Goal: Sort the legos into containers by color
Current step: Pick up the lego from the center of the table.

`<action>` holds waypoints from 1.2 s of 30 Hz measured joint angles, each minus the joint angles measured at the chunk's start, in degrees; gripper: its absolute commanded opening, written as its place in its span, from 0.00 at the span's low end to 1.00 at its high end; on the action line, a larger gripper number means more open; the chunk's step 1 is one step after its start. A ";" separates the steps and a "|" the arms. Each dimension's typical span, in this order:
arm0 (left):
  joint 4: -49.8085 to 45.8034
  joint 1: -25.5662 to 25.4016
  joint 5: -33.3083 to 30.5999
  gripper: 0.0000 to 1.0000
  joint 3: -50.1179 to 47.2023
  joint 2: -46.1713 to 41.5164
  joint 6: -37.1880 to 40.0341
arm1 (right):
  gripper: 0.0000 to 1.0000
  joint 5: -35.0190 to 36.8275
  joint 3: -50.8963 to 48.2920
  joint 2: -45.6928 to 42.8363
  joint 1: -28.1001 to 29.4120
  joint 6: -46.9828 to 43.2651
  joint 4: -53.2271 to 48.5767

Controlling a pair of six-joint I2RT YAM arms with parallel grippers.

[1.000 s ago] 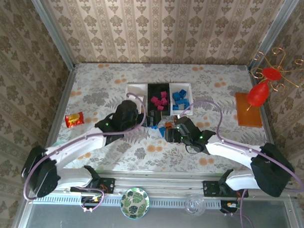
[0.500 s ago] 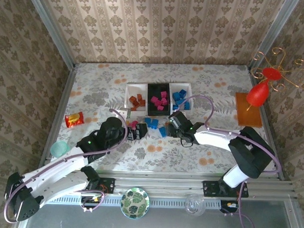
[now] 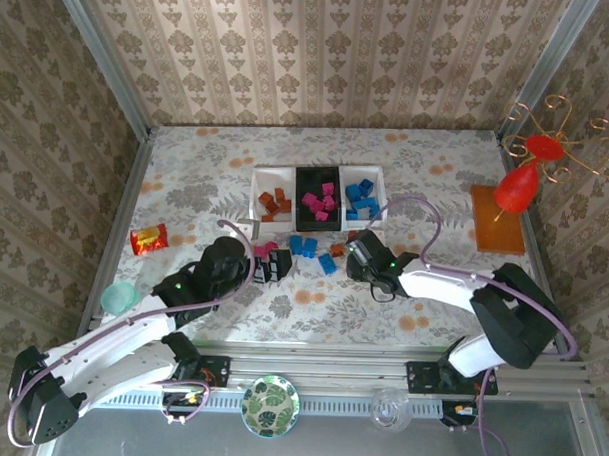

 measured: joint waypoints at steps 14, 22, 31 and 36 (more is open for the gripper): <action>-0.24 0.28 0.04 1.00 -0.98 0.57 -0.04 | 0.59 -1.36 2.73 3.65 0.00 -6.34 -3.02; -1.64 0.70 -0.48 1.00 -0.98 -0.31 -0.37 | 0.28 -3.02 3.93 5.40 0.00 -9.53 -3.41; -7.45 1.44 -4.57 1.00 -1.68 -6.82 -1.14 | 0.27 -10.36 20.94 7.50 3.26 -13.44 -1.46; -10.64 2.12 -5.66 0.95 -1.86 -8.68 -2.03 | 0.29 -12.15 38.40 20.39 3.50 -14.32 0.76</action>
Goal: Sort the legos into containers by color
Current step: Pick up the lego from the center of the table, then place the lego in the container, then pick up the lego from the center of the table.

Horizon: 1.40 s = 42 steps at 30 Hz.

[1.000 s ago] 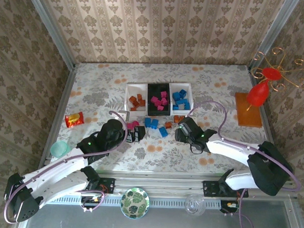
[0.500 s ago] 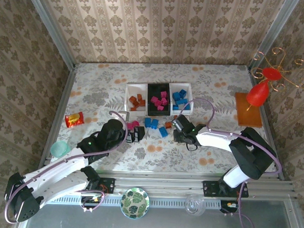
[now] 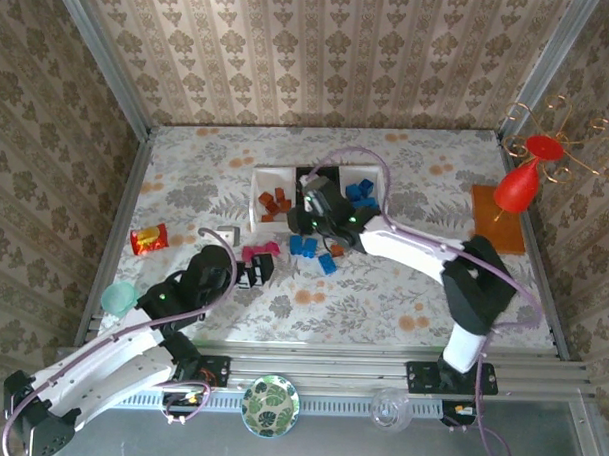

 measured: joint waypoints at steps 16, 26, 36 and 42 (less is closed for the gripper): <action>-3.93 3.32 2.89 1.00 -1.73 0.35 -1.38 | 0.70 -0.02 26.95 21.81 -2.12 1.29 -8.66; -1.95 3.76 3.61 1.00 -2.05 2.03 -1.38 | 0.74 -0.66 -10.27 -7.69 -0.90 1.62 -2.80; 0.98 5.01 5.44 1.00 -3.82 4.79 -1.38 | 0.76 1.90 -22.27 -10.38 0.04 1.05 -8.76; 1.55 5.25 5.79 1.00 -3.82 4.87 -1.40 | 0.69 2.67 -21.77 -5.62 1.05 -0.02 -8.85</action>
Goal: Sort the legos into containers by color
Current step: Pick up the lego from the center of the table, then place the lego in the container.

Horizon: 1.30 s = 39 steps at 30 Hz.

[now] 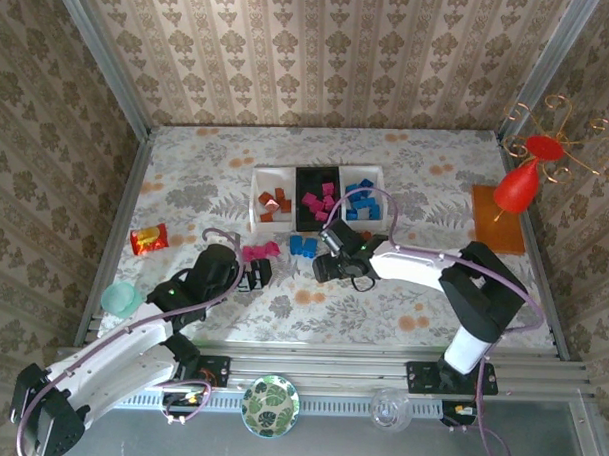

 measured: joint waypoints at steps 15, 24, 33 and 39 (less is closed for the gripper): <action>0.37 0.52 0.83 1.00 -0.04 0.15 -0.02 | 0.30 1.01 -1.03 -4.42 1.05 -2.21 0.15; 0.37 1.09 1.03 1.00 -0.04 0.15 0.00 | 0.30 -1.05 -0.46 -17.31 -11.98 -1.68 2.29; 0.31 1.51 1.44 1.00 -0.04 0.20 -0.02 | 0.48 -0.90 15.78 1.95 -23.06 0.04 0.42; -0.15 1.64 1.49 1.00 -0.04 0.20 -0.02 | 0.69 -1.46 22.93 7.80 -23.87 -0.13 -0.79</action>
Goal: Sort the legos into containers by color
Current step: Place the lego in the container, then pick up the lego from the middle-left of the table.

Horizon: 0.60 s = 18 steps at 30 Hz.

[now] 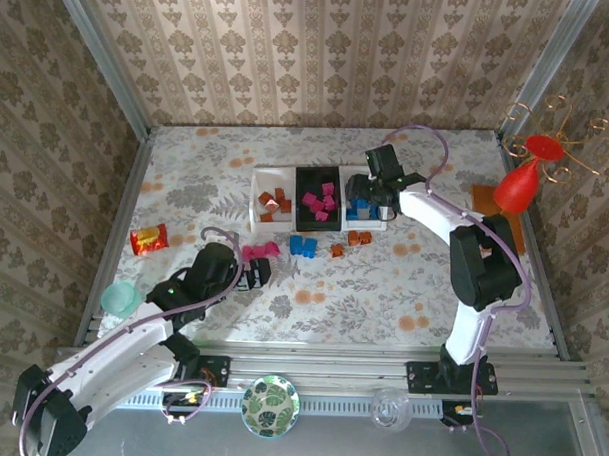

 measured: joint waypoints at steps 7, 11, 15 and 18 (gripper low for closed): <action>-0.63 1.07 0.07 1.00 0.00 0.35 0.00 | 0.71 0.11 -9.44 -8.48 6.80 0.04 1.97; -1.01 2.08 -0.24 0.97 0.07 1.57 0.04 | 0.71 0.59 -16.57 -15.19 14.80 0.68 4.66; -0.94 4.66 -0.50 0.83 0.94 5.60 1.07 | 0.71 0.81 -21.07 -18.08 20.04 2.14 7.26; 1.09 7.28 -0.02 0.73 2.08 11.02 2.71 | 0.71 1.25 -23.04 -18.64 21.03 3.08 7.54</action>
